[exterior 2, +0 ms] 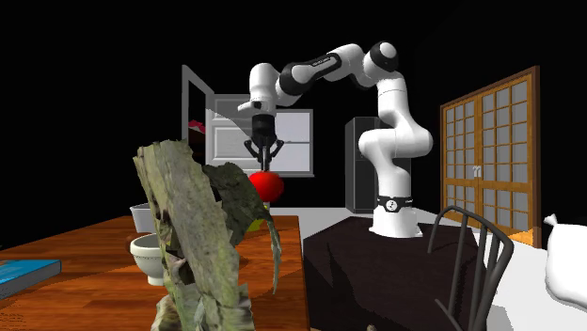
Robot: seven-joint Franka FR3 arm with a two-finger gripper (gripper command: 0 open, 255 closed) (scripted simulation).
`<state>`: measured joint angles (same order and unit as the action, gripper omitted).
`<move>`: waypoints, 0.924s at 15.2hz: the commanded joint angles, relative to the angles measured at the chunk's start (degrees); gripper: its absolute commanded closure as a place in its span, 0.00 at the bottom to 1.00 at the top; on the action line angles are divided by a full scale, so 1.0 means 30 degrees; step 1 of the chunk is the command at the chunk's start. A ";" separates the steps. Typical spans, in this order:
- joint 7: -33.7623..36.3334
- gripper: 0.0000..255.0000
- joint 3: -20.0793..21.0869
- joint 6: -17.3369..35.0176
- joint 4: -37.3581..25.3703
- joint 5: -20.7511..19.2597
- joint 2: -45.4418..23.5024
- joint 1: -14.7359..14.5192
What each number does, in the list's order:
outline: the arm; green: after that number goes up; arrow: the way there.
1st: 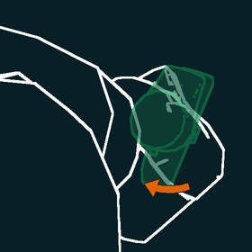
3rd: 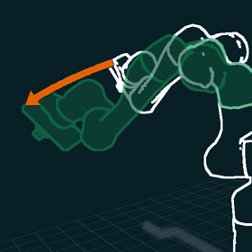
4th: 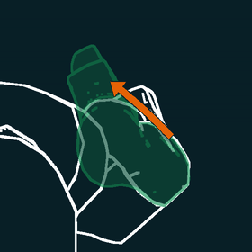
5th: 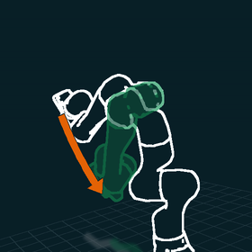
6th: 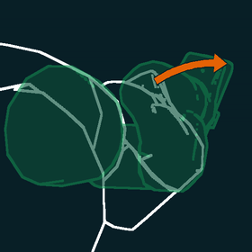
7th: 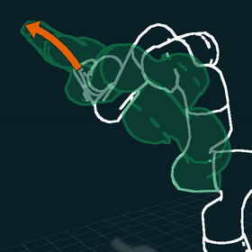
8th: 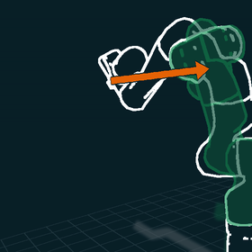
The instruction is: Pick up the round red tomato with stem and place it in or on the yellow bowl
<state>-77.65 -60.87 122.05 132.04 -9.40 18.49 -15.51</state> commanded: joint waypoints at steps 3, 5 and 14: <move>-0.1068 1.00 -0.0643 -0.0944 -0.0752 -0.0409 0.0364 0.0575; -0.1938 1.00 -0.1323 -0.1421 -0.1307 -0.0512 0.0377 0.0745; -0.6525 1.00 -0.6551 -0.3461 -0.4826 0.0187 -0.0819 -0.0735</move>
<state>-95.41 -77.85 112.30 119.04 -9.47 16.81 -16.27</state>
